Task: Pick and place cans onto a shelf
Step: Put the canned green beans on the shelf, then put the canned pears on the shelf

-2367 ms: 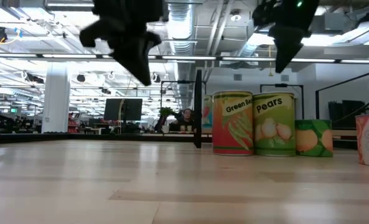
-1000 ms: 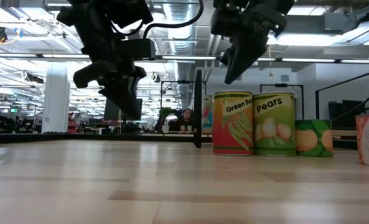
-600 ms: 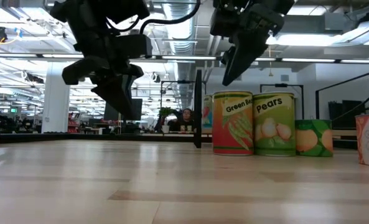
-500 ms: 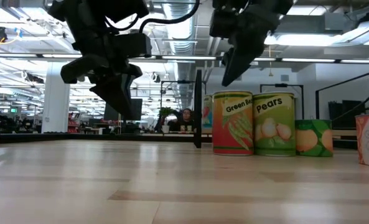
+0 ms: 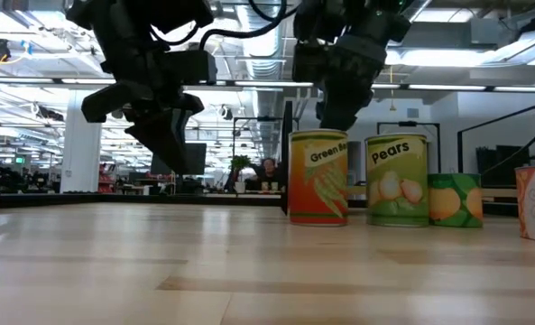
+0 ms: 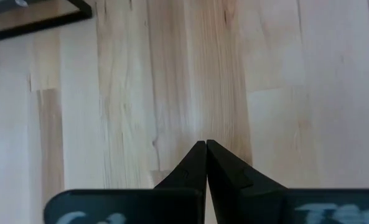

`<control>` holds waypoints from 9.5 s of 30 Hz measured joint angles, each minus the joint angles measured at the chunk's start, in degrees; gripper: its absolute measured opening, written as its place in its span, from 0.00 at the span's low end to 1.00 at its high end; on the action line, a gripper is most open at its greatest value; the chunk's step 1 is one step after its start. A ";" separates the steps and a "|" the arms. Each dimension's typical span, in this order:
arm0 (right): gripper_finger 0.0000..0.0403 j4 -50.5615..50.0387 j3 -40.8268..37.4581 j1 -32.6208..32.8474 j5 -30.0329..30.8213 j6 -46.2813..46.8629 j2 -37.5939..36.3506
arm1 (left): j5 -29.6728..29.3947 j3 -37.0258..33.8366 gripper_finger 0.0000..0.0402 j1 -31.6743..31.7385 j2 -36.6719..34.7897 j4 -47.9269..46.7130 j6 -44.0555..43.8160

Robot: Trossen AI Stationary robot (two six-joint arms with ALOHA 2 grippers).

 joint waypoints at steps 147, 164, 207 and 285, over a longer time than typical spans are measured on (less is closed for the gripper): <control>0.15 -4.22 3.49 -18.28 9.31 -0.08 -8.92 | 0.04 0.00 0.00 0.00 0.00 1.16 -0.88; 0.15 -13.15 3.60 -18.61 15.32 1.54 -9.58 | 0.57 0.00 0.00 0.00 0.00 1.03 -1.87; 0.41 -21.65 3.30 6.38 14.14 9.88 -5.42 | 0.46 0.00 0.00 0.02 0.00 1.90 -1.91; 0.01 -24.47 15.03 -28.33 11.97 -8.43 -0.71 | 0.50 0.00 0.00 0.00 0.02 1.80 -1.09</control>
